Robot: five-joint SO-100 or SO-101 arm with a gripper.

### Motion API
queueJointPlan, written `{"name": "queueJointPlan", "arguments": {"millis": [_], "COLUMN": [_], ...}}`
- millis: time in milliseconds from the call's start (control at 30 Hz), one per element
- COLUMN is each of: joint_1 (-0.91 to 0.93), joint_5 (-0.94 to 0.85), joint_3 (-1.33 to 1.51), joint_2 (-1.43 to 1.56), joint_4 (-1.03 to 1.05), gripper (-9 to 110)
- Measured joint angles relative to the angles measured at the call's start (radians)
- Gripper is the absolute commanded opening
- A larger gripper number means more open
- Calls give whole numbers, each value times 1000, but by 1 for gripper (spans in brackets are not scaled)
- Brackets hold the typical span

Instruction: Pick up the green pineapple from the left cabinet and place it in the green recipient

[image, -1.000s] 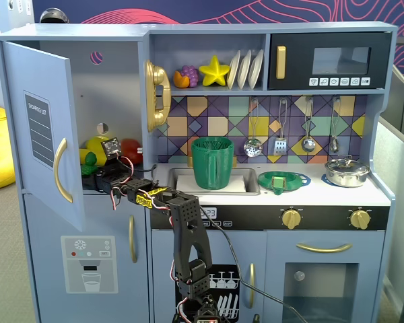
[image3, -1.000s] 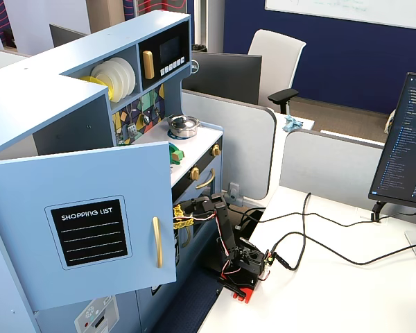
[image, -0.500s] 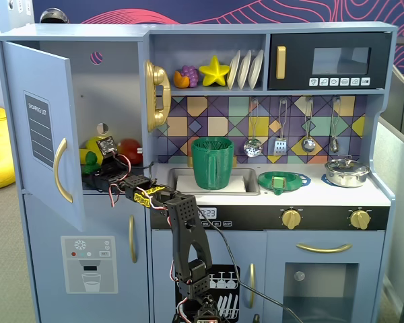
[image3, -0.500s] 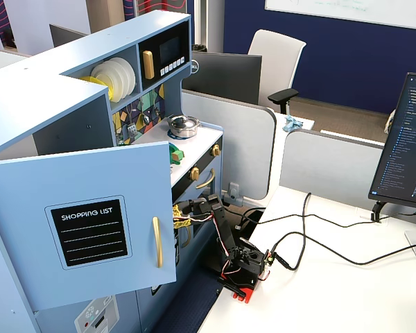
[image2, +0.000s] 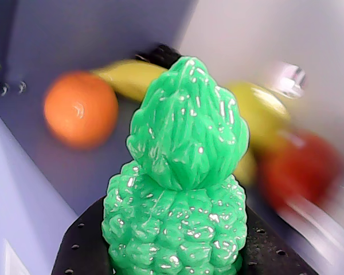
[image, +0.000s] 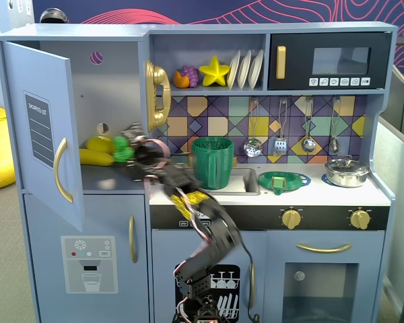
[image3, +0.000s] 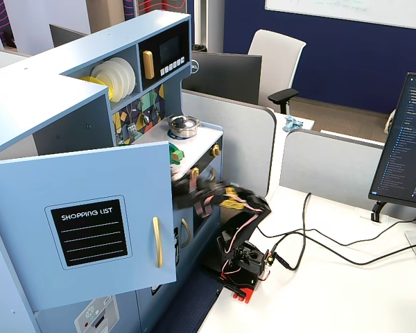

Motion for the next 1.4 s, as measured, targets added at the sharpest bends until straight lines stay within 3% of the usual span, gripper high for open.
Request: {"name": "queueJointPlan", "arguments": {"millis": [167, 333, 700, 1000, 1067, 1167, 1400], "joint_1": [236, 463, 732, 727, 727, 712, 693], "joint_5": [18, 91, 267, 275, 270, 261, 184], "joint_3": [0, -44, -474, -733, -784, -830, -854], "joint_2": [258, 253, -428, -785, -838, -873, -881], "joint_4": [270, 311, 81, 44, 44, 44, 104], "gripper": [0, 0, 0, 0, 9, 34, 36]}}
